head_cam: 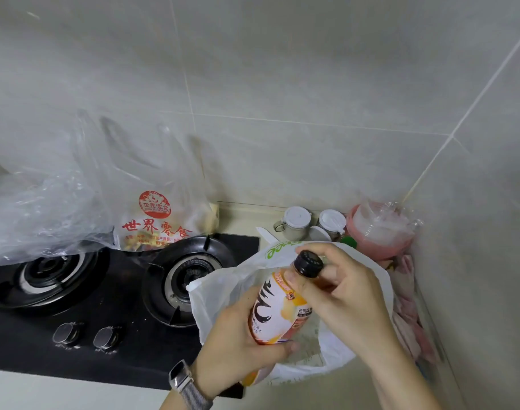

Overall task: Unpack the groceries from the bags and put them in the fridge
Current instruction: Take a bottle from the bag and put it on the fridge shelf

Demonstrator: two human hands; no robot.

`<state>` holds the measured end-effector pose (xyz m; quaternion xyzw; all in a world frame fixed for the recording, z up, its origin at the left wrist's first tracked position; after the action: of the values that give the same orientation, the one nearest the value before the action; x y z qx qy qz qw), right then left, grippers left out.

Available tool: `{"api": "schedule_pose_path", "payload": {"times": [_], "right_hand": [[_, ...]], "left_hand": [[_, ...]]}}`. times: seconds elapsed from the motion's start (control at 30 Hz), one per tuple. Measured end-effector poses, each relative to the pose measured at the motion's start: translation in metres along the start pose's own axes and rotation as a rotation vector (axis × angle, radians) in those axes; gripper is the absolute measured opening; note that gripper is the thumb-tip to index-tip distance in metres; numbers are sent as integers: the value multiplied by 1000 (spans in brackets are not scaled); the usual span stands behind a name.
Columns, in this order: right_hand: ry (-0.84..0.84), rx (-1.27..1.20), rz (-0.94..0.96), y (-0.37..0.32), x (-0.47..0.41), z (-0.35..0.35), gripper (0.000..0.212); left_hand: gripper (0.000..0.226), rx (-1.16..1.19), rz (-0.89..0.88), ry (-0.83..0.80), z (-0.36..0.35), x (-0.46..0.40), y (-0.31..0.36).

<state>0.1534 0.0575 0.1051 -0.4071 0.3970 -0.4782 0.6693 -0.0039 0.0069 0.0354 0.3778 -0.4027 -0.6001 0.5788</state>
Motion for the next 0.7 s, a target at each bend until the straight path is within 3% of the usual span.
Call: {"api": "schedule_pose_path", "payload": {"times": [0.23, 0.37, 0.5, 0.7], "right_hand": [[-197, -313, -74, -7, 11, -8, 42], [-365, -314, -76, 2, 31, -33, 35], [-575, -233, -68, 5, 44, -64, 14], [-740, -33, -18, 8, 60, -109, 24]], "left_hand": [[47, 245, 48, 140, 7, 27, 20], [38, 340, 109, 304, 21, 49, 23], [53, 423, 202, 537, 37, 91, 11], [70, 468, 337, 876, 66, 188, -12]]}}
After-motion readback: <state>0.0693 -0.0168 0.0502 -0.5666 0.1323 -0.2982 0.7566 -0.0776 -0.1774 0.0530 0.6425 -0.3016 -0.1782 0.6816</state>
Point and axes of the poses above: each hand's wrist, its own x-axis away from the middle knuckle, its own z-axis out of the back of the hand, y = z × x, the point moved 1 cm from there along -x, towards the middle knuckle, and after that the axes turned 4 degrees about -x, right-handed, at the moved point
